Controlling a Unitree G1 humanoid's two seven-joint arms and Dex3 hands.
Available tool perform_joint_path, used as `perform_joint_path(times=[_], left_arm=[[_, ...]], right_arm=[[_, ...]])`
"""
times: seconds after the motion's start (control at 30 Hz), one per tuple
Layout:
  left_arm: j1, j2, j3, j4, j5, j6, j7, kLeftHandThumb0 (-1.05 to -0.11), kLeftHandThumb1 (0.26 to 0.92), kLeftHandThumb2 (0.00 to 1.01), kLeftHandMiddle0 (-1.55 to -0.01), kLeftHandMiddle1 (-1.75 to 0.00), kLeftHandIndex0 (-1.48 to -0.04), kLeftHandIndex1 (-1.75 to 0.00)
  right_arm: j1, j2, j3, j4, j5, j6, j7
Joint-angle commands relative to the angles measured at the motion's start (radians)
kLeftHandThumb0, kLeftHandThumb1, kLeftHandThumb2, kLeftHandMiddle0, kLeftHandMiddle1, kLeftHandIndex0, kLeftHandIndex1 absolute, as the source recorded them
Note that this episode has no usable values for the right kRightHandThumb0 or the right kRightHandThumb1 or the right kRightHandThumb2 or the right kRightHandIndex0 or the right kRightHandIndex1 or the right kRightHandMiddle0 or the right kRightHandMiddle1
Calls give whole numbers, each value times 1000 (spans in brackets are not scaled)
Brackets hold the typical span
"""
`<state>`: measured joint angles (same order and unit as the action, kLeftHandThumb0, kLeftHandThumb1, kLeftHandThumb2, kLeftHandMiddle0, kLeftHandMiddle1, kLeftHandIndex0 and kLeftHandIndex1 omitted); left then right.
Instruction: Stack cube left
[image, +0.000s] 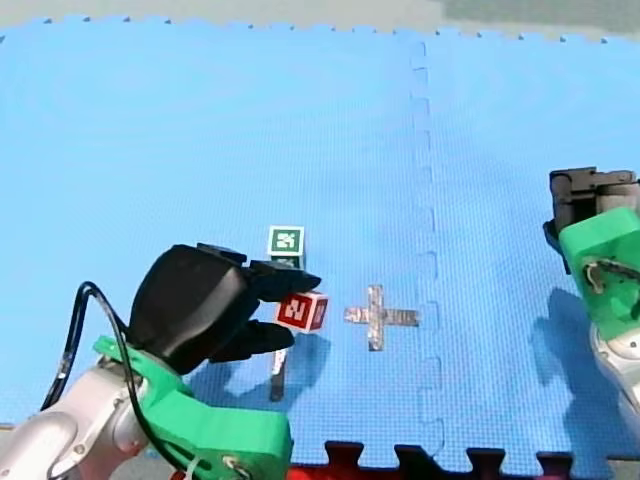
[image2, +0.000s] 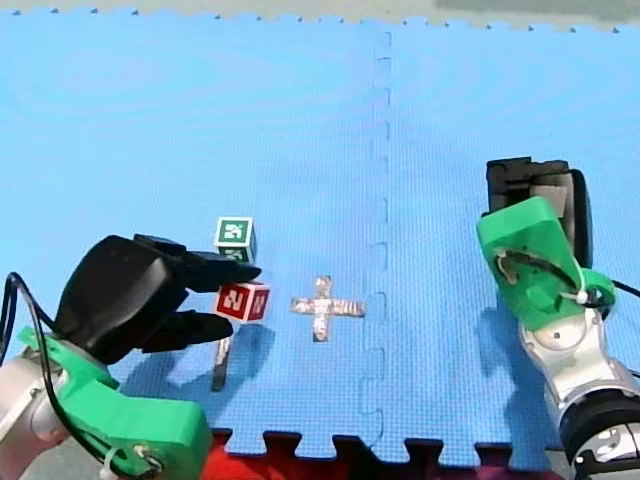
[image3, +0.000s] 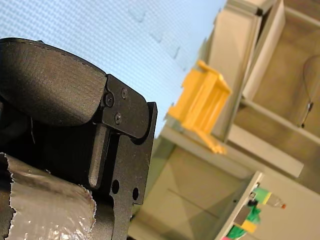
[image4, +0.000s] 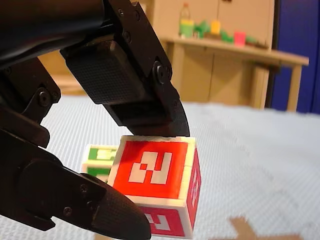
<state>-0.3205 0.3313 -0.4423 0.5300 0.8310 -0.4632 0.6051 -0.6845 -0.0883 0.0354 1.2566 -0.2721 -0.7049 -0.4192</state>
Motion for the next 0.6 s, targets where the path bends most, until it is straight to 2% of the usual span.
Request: perform_joint_path(times=[0.0,0.2,0.3,0.47,0.57], left_arm=[[-64,-35,-15,158,21,-101,198,-451,831,0,-935,-1743,-1247,-1],[-73,-63,6,16,-22,-88,115,-453,822,0,-952,-1746,-1247,-1],[-95,-65,6,10,-25,-72,69,-456,810,0,-970,-1746,-1249,-2],[-82,-73,23,-73,-66,-24,-62,-464,803,0,-987,-1746,-1254,-4],[-88,-79,22,-89,-66,-5,-101,-468,798,0,-981,-1737,-1262,-7]], right_arm=[[3,-13,1,2,-1,5,-10],[5,-11,2,6,-2,15,-12],[5,-9,3,6,-2,20,-13],[4,-6,6,6,-2,26,-16],[5,-5,7,5,-2,31,-17]])
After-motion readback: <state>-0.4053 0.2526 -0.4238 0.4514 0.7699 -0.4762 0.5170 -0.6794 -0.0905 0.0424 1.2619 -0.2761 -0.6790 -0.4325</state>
